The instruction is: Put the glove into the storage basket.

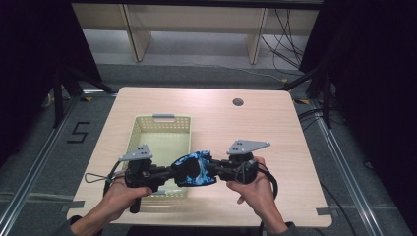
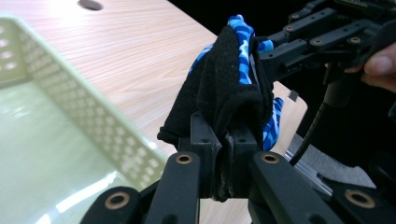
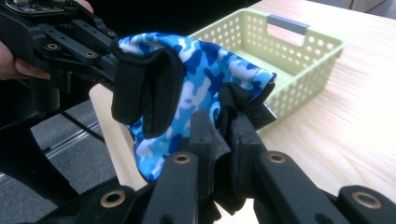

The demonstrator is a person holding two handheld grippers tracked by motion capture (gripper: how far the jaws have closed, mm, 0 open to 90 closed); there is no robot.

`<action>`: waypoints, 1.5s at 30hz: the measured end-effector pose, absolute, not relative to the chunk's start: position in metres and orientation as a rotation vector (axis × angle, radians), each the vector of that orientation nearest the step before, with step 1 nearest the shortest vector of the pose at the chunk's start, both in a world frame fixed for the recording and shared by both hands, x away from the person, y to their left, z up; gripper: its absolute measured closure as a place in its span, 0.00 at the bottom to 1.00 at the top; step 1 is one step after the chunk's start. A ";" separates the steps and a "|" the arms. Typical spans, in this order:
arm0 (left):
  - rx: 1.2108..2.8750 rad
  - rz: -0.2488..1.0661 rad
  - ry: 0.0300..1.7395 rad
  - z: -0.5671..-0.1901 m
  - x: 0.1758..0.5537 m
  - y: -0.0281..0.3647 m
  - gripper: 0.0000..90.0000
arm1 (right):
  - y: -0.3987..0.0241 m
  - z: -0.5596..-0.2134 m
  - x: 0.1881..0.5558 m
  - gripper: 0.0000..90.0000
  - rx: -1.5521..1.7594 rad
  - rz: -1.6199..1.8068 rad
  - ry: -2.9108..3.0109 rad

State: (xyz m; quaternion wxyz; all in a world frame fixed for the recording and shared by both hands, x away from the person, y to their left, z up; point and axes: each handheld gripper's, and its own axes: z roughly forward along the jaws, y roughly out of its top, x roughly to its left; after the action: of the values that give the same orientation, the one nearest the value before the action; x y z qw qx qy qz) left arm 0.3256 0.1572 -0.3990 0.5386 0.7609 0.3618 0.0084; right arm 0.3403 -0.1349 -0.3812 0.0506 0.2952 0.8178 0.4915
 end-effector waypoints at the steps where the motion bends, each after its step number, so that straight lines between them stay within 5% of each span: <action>1: 1.813 0.025 0.873 -0.400 0.328 0.163 0.93 | -0.132 -0.382 0.344 0.91 0.874 1.507 2.501; 20: 1.812 0.024 1.050 -0.433 0.351 0.235 0.93 | -0.041 -0.418 0.379 0.91 0.916 1.425 2.630; 45: 1.876 0.010 1.121 -0.452 0.355 0.251 0.92 | -0.003 -0.449 0.387 0.91 0.911 1.222 2.769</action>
State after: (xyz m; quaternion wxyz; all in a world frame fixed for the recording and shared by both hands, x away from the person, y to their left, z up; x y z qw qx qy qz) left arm 0.3550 0.2510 -0.4517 0.4599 0.7622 0.4555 0.0043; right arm 0.3873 -0.0029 -0.4493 -0.0094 0.2882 0.8759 0.3867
